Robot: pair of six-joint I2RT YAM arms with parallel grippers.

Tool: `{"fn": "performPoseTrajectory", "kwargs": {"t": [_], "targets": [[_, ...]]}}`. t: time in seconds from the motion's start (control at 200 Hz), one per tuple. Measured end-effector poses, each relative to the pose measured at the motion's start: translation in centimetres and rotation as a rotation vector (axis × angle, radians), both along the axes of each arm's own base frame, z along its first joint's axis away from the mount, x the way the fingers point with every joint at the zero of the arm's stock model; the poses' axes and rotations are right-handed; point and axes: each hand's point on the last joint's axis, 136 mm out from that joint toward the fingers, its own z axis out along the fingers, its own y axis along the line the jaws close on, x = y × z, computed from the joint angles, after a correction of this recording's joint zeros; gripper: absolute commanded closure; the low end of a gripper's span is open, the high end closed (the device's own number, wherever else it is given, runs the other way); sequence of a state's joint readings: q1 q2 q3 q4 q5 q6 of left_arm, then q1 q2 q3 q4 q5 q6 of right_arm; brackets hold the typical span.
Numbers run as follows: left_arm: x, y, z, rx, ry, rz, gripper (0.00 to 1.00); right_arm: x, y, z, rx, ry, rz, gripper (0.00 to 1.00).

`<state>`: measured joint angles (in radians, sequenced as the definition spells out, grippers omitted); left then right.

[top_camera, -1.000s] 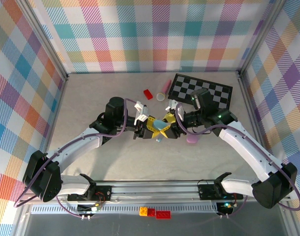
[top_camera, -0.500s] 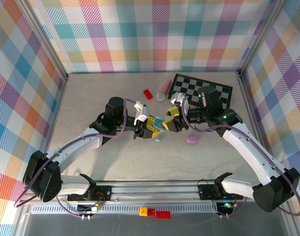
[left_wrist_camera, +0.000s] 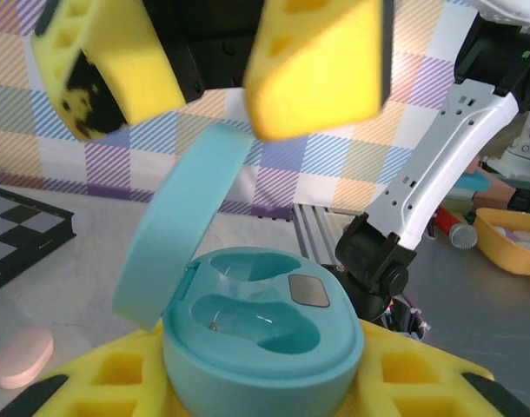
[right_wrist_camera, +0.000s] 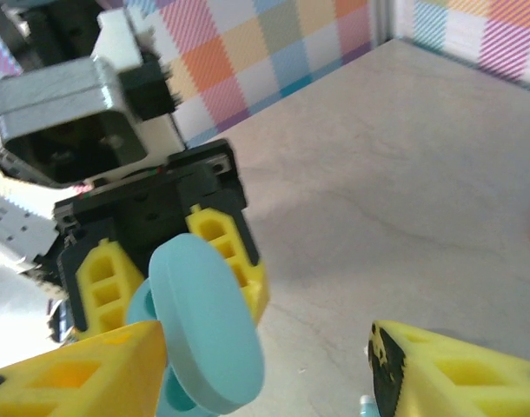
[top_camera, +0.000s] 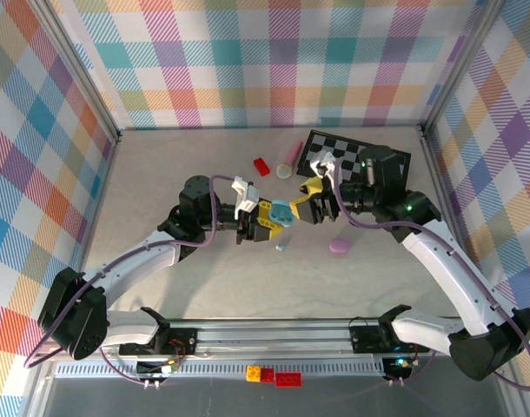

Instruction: Insert the wireless bluetooth earbuds into the charging case

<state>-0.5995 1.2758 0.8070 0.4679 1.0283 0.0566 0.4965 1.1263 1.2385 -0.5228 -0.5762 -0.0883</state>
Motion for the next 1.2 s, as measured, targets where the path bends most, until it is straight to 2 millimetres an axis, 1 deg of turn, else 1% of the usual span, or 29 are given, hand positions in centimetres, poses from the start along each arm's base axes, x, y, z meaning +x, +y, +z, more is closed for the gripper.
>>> {"fn": "performPoseTrajectory", "kwargs": {"t": [0.105,0.235,0.325,0.43,0.575,0.655,0.775,0.975,1.085,1.2], "targets": [[0.1,0.0,0.3,-0.013,0.001,0.003,0.64,0.3,-0.1,0.2,0.001,0.001,-0.024,0.35],[0.1,0.1,0.4,-0.023,0.01,0.006,0.65,0.5,-0.2,0.2,0.005,0.011,-0.035,0.31],[0.2,0.1,0.7,-0.033,0.011,0.008,0.65,0.0,0.0,0.7,0.024,-0.002,-0.012,0.27],[0.2,0.1,1.1,-0.045,0.0,0.008,0.65,-0.8,0.4,1.0,0.045,-0.026,0.028,0.26],[0.2,0.1,1.3,-0.054,0.002,0.008,0.65,-1.5,1.3,0.6,0.022,-0.065,0.068,0.25],[0.2,0.1,1.4,-0.055,0.005,0.008,0.65,-1.0,1.6,0.0,-0.001,-0.069,0.055,0.26],[0.2,0.2,1.5,-0.06,-0.002,0.008,0.65,0.4,1.3,-0.8,-0.039,-0.063,-0.016,0.29],[0.2,0.2,1.5,-0.062,0.002,0.011,0.65,1.6,0.6,-1.1,-0.036,-0.006,-0.095,0.3],[0.4,0.4,1.5,-0.068,0.007,0.018,0.65,1.7,0.8,-1.3,-0.027,0.033,-0.098,0.3],[0.7,0.7,1.3,-0.069,0.01,0.029,0.65,1.2,1.1,-1.2,-0.008,0.068,-0.077,0.29]]}}
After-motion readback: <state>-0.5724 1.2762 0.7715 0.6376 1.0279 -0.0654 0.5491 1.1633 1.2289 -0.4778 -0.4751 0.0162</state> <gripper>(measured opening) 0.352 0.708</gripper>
